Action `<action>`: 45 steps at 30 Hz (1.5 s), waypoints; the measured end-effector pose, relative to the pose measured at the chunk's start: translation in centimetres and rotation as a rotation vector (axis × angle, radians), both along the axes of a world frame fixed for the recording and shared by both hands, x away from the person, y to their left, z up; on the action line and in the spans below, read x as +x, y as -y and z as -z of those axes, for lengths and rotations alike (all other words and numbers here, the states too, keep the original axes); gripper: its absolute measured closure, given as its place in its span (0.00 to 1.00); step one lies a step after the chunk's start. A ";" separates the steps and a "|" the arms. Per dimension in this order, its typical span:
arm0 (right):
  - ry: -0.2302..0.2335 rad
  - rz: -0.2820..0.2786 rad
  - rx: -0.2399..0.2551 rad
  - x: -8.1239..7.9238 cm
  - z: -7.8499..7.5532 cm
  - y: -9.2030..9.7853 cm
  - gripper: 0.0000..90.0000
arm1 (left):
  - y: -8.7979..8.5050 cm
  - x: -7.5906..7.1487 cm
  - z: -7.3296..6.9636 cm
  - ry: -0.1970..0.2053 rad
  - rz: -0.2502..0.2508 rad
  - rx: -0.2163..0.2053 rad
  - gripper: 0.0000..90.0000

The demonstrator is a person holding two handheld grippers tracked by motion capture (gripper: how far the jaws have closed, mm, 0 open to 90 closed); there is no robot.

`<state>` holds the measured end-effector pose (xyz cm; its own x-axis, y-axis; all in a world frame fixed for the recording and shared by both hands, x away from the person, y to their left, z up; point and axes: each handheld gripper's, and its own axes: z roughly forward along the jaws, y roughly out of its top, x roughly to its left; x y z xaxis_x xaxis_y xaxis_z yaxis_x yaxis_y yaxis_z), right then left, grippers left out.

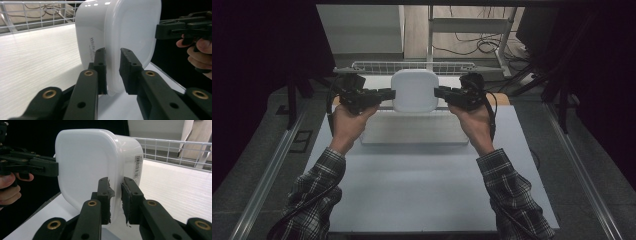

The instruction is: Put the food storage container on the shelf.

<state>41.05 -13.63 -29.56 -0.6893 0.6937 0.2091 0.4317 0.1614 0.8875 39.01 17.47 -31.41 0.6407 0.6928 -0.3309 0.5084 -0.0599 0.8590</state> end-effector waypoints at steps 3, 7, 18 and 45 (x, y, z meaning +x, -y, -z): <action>-0.010 0.006 -0.001 0.5 0.1 -0.1 0.83 | 0.0 0.4 0.1 -0.008 0.004 0.001 0.80; -0.024 0.010 0.002 1.1 0.1 -0.3 0.79 | 0.0 0.9 0.2 -0.015 0.003 -0.009 0.77; -0.056 0.017 0.019 2.6 0.2 -0.5 0.73 | 0.6 2.3 0.0 -0.009 -0.029 0.022 0.71; 0.047 0.130 -0.073 4.0 0.9 -1.5 0.53 | 1.3 3.7 0.3 0.048 -0.117 0.052 0.45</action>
